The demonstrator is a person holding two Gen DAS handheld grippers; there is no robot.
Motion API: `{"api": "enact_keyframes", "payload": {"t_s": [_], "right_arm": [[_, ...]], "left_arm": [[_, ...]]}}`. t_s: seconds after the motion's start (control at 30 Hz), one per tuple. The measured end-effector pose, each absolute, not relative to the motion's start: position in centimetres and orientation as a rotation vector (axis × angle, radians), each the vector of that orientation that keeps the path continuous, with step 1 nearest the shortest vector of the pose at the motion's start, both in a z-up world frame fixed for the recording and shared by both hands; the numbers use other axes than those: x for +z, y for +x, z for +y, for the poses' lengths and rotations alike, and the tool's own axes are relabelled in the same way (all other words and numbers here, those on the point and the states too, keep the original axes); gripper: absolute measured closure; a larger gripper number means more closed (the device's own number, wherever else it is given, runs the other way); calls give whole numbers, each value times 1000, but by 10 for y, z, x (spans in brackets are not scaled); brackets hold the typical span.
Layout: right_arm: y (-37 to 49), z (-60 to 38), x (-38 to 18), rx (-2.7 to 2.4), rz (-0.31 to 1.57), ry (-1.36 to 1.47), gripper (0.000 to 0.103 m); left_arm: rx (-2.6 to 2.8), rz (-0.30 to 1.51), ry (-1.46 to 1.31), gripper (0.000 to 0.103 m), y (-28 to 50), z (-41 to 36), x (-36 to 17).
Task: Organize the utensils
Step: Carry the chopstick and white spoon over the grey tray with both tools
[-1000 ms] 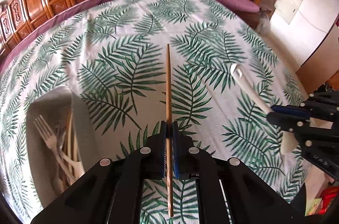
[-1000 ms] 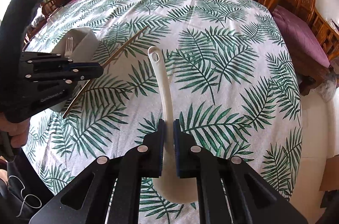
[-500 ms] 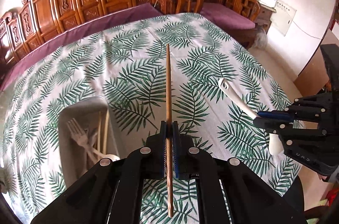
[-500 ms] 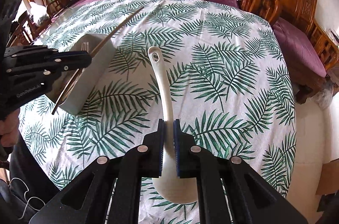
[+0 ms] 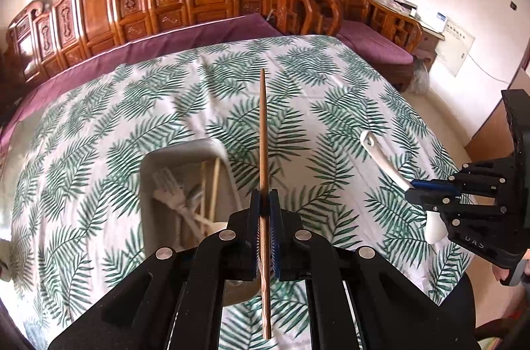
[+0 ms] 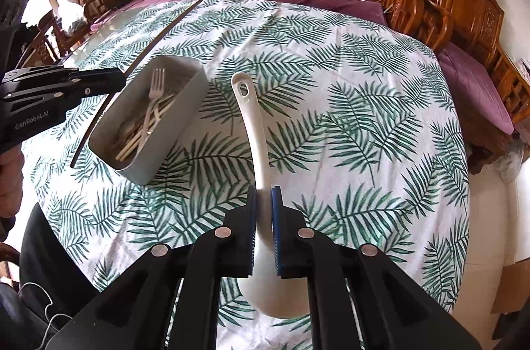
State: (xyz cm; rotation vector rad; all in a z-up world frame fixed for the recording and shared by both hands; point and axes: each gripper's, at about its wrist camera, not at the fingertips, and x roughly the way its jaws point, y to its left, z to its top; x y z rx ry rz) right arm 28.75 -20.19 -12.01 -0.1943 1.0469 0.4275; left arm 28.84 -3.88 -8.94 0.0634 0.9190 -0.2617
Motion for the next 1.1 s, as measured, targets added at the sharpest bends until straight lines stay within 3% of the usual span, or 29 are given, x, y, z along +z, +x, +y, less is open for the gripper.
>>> {"api": "enact_keyframes", "payload": {"t_s": [1.1], "right_arm": [[323, -111, -117, 510, 1050, -253, 93]], "left_arm": [[-193, 1037, -57, 98, 329, 43, -161]]}}
